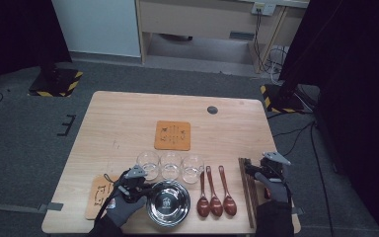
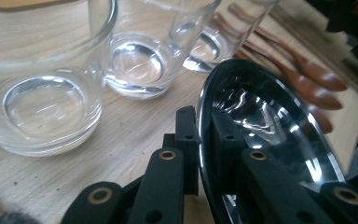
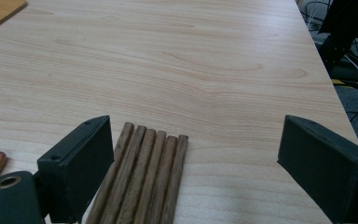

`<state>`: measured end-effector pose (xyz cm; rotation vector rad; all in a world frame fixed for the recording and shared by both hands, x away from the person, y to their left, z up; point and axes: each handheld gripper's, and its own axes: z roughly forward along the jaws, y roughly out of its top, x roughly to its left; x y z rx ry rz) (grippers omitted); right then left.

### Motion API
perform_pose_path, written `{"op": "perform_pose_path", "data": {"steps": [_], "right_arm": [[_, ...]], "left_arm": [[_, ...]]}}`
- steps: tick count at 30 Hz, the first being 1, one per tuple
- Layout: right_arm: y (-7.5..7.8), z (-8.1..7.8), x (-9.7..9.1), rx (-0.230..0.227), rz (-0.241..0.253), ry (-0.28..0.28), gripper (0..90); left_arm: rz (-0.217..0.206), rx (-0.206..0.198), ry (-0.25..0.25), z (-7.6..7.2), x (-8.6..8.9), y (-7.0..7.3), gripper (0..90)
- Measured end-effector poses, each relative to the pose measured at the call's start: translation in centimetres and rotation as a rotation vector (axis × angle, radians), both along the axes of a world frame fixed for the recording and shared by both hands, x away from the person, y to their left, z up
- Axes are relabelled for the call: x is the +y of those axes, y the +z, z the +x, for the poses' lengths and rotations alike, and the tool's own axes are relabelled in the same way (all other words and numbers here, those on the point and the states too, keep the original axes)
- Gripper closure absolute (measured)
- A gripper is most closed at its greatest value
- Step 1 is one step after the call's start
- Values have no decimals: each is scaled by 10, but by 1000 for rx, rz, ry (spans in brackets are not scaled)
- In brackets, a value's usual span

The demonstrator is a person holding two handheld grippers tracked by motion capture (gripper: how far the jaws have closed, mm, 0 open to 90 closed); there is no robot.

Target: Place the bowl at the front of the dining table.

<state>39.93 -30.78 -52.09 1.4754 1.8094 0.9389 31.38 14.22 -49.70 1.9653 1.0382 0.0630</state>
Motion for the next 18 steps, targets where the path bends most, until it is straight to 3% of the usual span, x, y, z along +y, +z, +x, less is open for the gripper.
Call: {"op": "perform_pose_path", "data": {"steps": [11, 18], "right_arm": [[-3, -1, -14, 22, 4, -39, 102], [-7, -1, -21, 37, -3, -65, 104]], "left_arm": [[21, -28, 18, -5, -2, 4, 826], [7, -48, 18, -7, -1, 10, 826]]}}
